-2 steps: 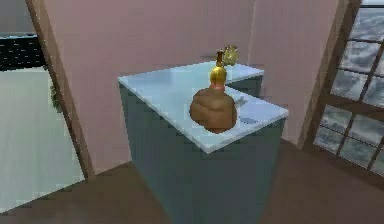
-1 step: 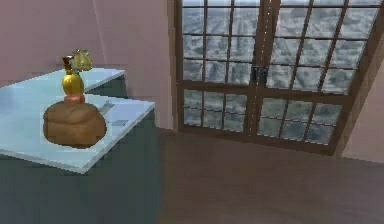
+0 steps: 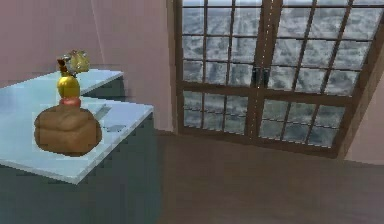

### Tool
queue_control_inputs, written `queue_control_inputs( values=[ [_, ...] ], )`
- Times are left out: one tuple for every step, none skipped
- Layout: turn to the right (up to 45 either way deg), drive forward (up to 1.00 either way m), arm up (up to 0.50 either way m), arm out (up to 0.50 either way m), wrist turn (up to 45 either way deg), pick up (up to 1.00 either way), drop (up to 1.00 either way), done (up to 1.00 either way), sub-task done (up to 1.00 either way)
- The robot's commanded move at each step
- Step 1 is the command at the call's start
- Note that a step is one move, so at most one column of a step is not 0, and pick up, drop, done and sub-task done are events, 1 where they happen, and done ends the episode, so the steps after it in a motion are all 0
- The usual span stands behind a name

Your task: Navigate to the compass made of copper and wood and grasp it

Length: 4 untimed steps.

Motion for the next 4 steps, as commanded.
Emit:
queue_control_inputs(
  values=[
    [-45.0, 0.00, 0.00, 0.00, 0.0, 0.00, 0.00, 0.00, 0.00],
    [-45.0, 0.00, 0.00, 0.00, 0.0, 0.00, 0.00, 0.00, 0.00],
    [-9.0, 0.00, 0.00, 0.00, 0.0, 0.00, 0.00, 0.00, 0.00],
    [0.0, 0.65, 0.00, 0.00, 0.0, 0.00, 0.00, 0.00, 0.00]
  ],
)
